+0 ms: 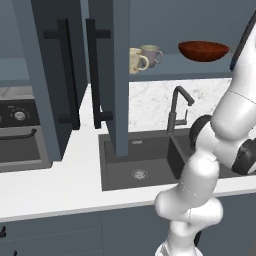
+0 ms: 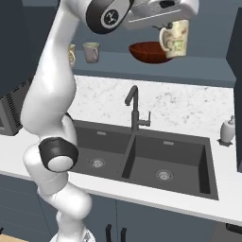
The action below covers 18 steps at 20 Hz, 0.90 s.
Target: Gather all objects into one cabinet and sort the glasses and bowls to opposite sides.
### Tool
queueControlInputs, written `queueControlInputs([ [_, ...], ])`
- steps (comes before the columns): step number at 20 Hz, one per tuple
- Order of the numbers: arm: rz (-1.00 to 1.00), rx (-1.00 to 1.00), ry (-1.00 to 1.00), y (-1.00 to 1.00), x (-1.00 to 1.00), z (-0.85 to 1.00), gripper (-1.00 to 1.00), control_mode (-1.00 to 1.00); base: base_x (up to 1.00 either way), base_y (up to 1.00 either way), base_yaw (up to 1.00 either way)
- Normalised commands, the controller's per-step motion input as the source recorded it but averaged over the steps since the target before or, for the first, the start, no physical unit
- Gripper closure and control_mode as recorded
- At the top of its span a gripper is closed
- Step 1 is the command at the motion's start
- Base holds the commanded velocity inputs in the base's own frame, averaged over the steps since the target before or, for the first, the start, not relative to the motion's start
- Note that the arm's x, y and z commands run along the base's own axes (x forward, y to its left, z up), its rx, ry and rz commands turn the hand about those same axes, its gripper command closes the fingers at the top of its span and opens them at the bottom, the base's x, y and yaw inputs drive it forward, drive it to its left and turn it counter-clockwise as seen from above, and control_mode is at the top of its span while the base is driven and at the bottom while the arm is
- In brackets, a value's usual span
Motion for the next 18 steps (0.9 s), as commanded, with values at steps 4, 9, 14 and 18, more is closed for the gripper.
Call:
queueControlInputs([
  [4, 0.44, 0.01, 0.0, 0.88, -0.88, 0.21, 1.0, -1.0, 0.0, 0.0, 0.0],
  [9, 0.5, 0.14, 0.0, 0.89, -0.53, 0.0, 1.0, -1.0, 0.0, 0.0, 0.0],
  [14, 0.23, 0.16, 0.01, 1.0, -0.6, 0.41, 1.0, -1.0, 0.0, 0.0, 0.0],
  [18, 0.04, 0.25, 0.0, 1.0, -0.29, 0.74, 1.0, -1.0, 0.0, 0.0, 0.0],
])
